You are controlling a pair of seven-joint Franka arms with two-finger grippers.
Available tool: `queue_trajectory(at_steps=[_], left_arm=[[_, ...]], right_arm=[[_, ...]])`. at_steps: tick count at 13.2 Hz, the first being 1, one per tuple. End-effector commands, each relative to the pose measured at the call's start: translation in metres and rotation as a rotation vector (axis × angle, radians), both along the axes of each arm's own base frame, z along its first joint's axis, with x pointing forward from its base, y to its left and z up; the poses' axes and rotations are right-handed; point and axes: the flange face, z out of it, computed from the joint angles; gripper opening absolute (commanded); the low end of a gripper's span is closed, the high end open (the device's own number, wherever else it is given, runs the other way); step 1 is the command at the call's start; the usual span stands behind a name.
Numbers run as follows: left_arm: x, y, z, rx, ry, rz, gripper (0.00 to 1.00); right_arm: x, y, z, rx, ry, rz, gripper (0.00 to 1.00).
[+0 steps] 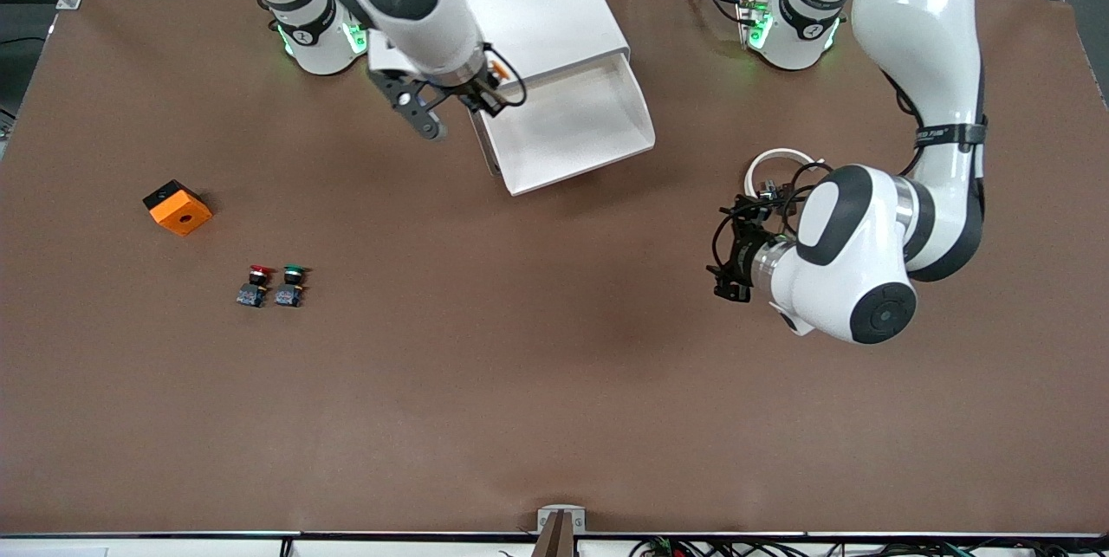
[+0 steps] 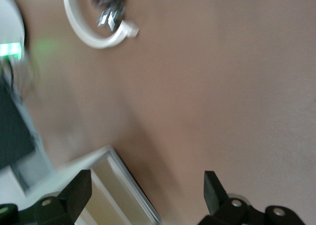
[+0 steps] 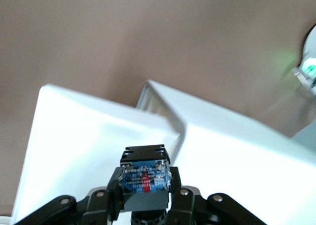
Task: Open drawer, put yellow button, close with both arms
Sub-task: 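Carry the yellow button into the open drawer with the right gripper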
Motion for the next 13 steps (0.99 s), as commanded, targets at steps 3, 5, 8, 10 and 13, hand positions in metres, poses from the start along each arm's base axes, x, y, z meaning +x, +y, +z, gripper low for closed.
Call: queue_trajectory(at_steps=[3,5,8,10,13], left_arm=[[0.009,0.024,0.038,-0.079,-0.199,-0.42,1.0],[0.009,0.025,0.051,-0.14,-0.235,-0.55,1.0],[-0.003,0.023,0.08,-0.164,-0.319,-0.653,1.0],[-0.013,0.017,0.081,-0.195,-0.35,-0.72,1.0],[-0.045,-0.003,0.069,-0.18,-0.431,-0.787,1.0]], right_arm=[[0.009,0.044,-0.035,0.009,-0.039,-0.207,0.32],[0.012,0.055,-0.047,0.012,-0.051,-0.26,0.32],[0.009,0.073,-0.058,-0.002,-0.047,-0.279,0.33],[0.002,0.081,-0.07,-0.018,-0.043,-0.261,0.33],[-0.003,0.086,-0.077,-0.029,-0.039,-0.251,0.35]])
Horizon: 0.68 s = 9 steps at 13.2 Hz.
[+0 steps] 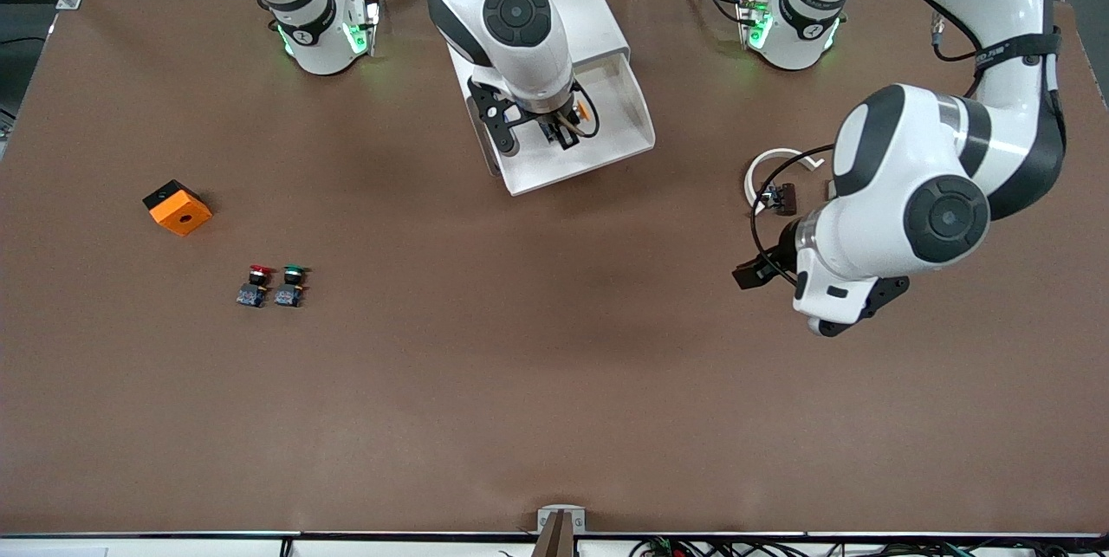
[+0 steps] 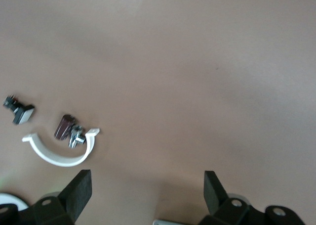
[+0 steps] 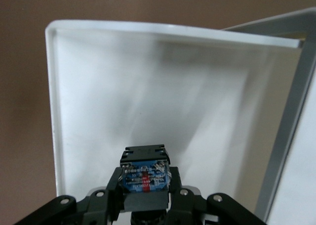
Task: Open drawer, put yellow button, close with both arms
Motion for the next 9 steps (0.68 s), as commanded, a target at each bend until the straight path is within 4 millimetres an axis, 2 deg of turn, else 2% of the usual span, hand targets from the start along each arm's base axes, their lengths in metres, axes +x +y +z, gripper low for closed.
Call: queue_trajectory(at_steps=[1,4,6,7,9], left_arm=[[-0.047,-0.011,-0.011,-0.012,-0.077,-0.062,1.0],[-0.085,-0.03,-0.021,-0.033,-0.12,-0.112,1.0],[-0.106,-0.043,-0.019,-0.042,-0.126,-0.14,1.0],[-0.115,-0.051,-0.024,-0.039,-0.114,-0.151,1.0],[-0.128,-0.066,-0.026,-0.041,-0.111,-0.184,1.0]], right_arm=[[-0.001,0.009,-0.005,-0.009,0.006,-0.008,0.36],[-0.002,0.01,-0.006,-0.009,0.009,-0.005,0.48],[-0.003,0.011,-0.006,-0.013,0.005,0.002,0.87],[-0.002,0.012,0.0,-0.002,0.0,-0.001,1.0],[0.004,0.014,0.015,0.023,-0.012,-0.006,1.0]])
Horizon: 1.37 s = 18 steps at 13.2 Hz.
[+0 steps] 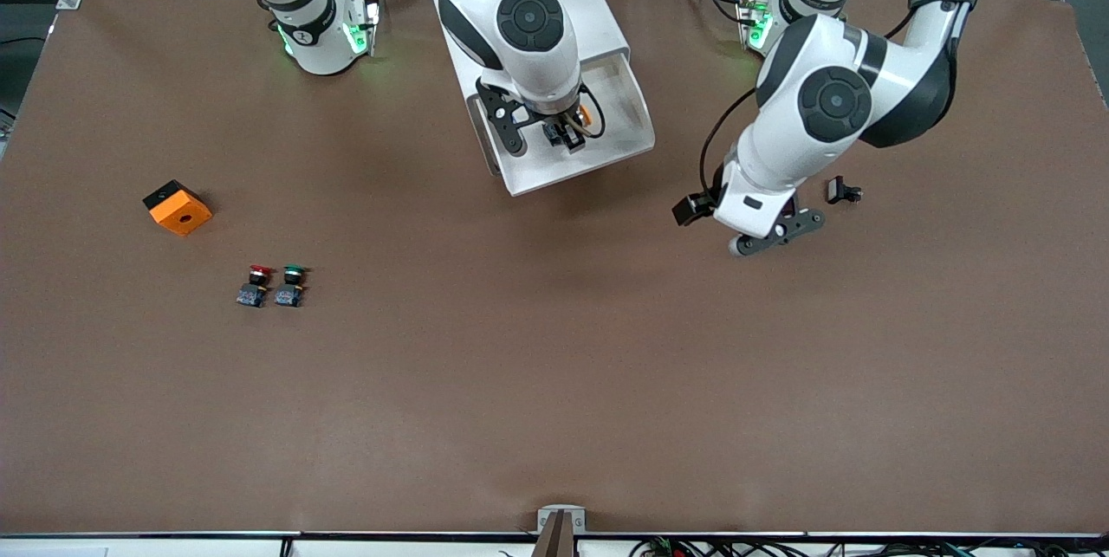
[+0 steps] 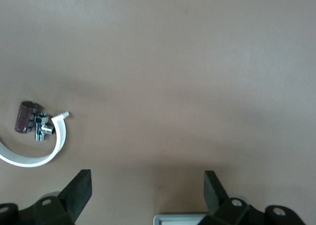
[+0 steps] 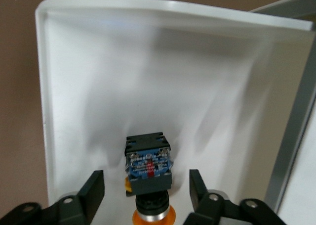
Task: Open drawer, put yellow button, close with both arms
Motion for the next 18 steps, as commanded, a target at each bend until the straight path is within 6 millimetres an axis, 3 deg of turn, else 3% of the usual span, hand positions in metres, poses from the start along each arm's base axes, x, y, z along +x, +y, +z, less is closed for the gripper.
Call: queue_trajectory(at_steps=[1,5,7,9,13,15,18], left_arm=[[-0.021,-0.011,-0.003,0.014,-0.021,-0.042,1.0],[-0.035,-0.046,-0.032,0.005,-0.03,-0.017,1.0],[-0.052,-0.068,-0.053,0.011,-0.021,-0.028,1.0],[-0.06,-0.077,-0.058,0.016,-0.014,-0.024,1.0],[-0.095,-0.109,-0.068,0.036,0.012,-0.03,1.0],[-0.113,-0.124,-0.07,0.046,0.029,-0.021,1.0],[-0.152,-0.147,-0.08,0.069,0.067,-0.05,1.0]], right_arm=[[0.012,0.005,0.028,0.037,-0.02,-0.021,1.0],[0.029,-0.023,0.082,0.033,-0.017,-0.021,1.0],[0.044,-0.057,0.118,0.048,-0.026,0.007,1.0],[0.057,-0.101,0.144,0.061,-0.007,0.096,1.0],[0.054,-0.177,0.188,0.051,0.01,0.364,1.0],[0.057,-0.234,0.208,0.09,0.01,0.464,1.0],[0.063,-0.322,0.209,0.165,-0.014,0.6,1.0]])
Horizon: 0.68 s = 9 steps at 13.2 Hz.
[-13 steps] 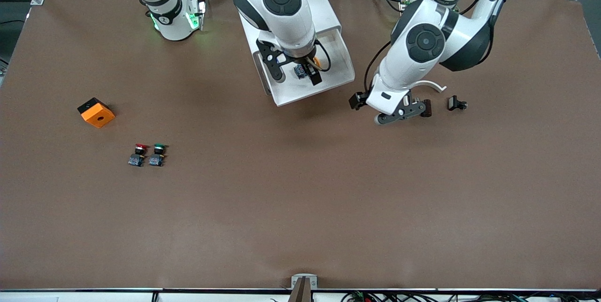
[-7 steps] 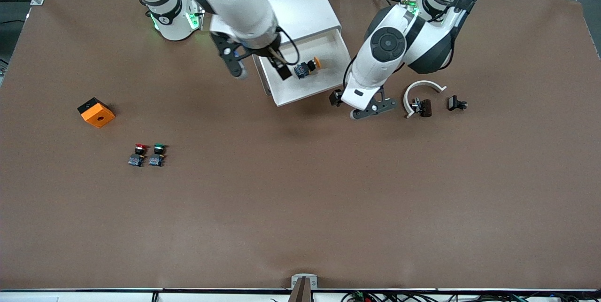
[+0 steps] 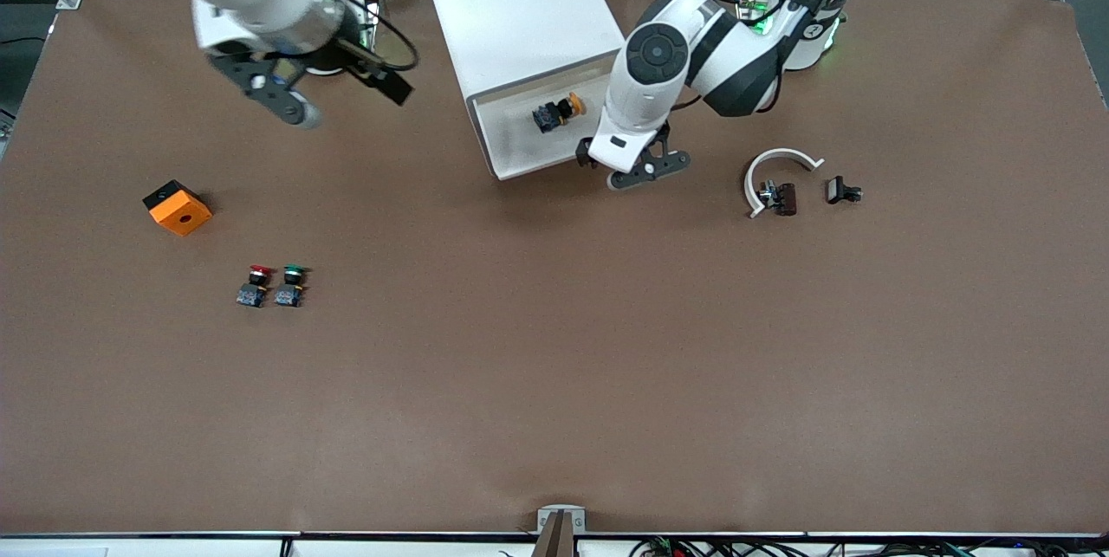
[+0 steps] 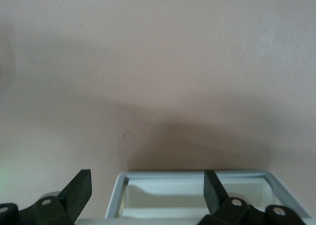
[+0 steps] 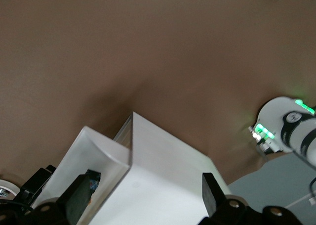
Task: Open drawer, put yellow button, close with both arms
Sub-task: 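Push the drawer shut with the left gripper while the right gripper withdraws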
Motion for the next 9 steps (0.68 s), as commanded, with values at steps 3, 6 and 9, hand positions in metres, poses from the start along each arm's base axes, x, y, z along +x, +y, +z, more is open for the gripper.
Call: queue_trajectory(at_steps=[3,6,9], left_arm=[[-0.06,-0.027,-0.004,0.063,0.063,-0.076,1.0],[-0.087,-0.045,-0.007,0.069,0.08,-0.106,1.0],[-0.103,-0.058,-0.015,0.074,0.099,-0.119,1.0]], right_arm=[[-0.005,-0.095,-0.011,0.026,-0.035,0.169,1.0],[-0.003,-0.148,-0.024,0.054,-0.089,0.248,1.0],[0.004,-0.2,-0.035,0.035,-0.152,0.343,1.0]])
